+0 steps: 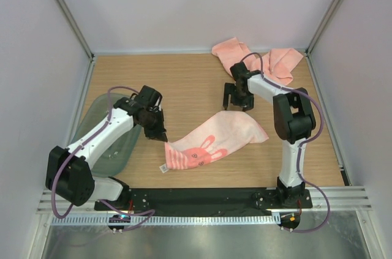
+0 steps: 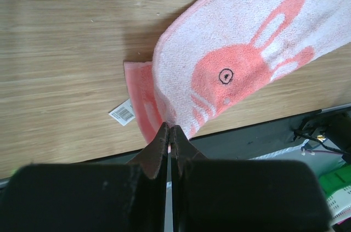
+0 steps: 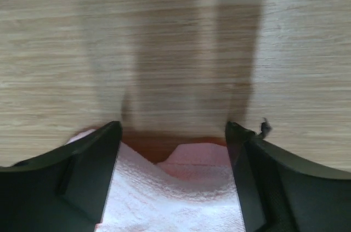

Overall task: Roll the towels
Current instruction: Flatten the towel

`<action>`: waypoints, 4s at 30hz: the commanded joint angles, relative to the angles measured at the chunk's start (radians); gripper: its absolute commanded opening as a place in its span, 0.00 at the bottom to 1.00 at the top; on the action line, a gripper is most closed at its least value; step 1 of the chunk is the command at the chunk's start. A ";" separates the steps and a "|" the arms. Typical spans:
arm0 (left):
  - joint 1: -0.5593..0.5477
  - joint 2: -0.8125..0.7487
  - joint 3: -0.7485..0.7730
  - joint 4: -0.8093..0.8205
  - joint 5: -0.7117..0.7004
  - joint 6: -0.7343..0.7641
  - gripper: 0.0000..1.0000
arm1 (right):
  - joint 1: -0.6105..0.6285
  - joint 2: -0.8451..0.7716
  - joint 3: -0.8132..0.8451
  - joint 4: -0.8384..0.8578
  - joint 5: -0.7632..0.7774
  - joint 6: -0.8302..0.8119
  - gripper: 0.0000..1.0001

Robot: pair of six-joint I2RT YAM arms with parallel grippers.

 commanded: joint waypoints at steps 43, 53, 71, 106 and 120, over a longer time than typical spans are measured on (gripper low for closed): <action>0.021 0.012 0.035 -0.004 -0.059 0.043 0.00 | 0.109 -0.437 -0.251 -0.022 0.063 0.035 0.92; 0.022 0.023 0.040 0.002 -0.058 0.053 0.00 | 0.075 -0.247 -0.212 -0.002 0.056 0.008 0.82; 0.022 -0.015 0.023 -0.020 -0.072 0.045 0.00 | 0.076 -0.298 -0.289 0.088 0.043 0.006 0.73; 0.016 -0.092 0.176 -0.037 -0.017 0.111 0.00 | 0.078 -0.660 -0.327 -0.082 0.281 0.055 0.01; 0.025 0.385 0.576 0.066 -0.064 0.160 0.00 | -0.019 -0.514 -0.407 0.079 0.301 0.158 0.98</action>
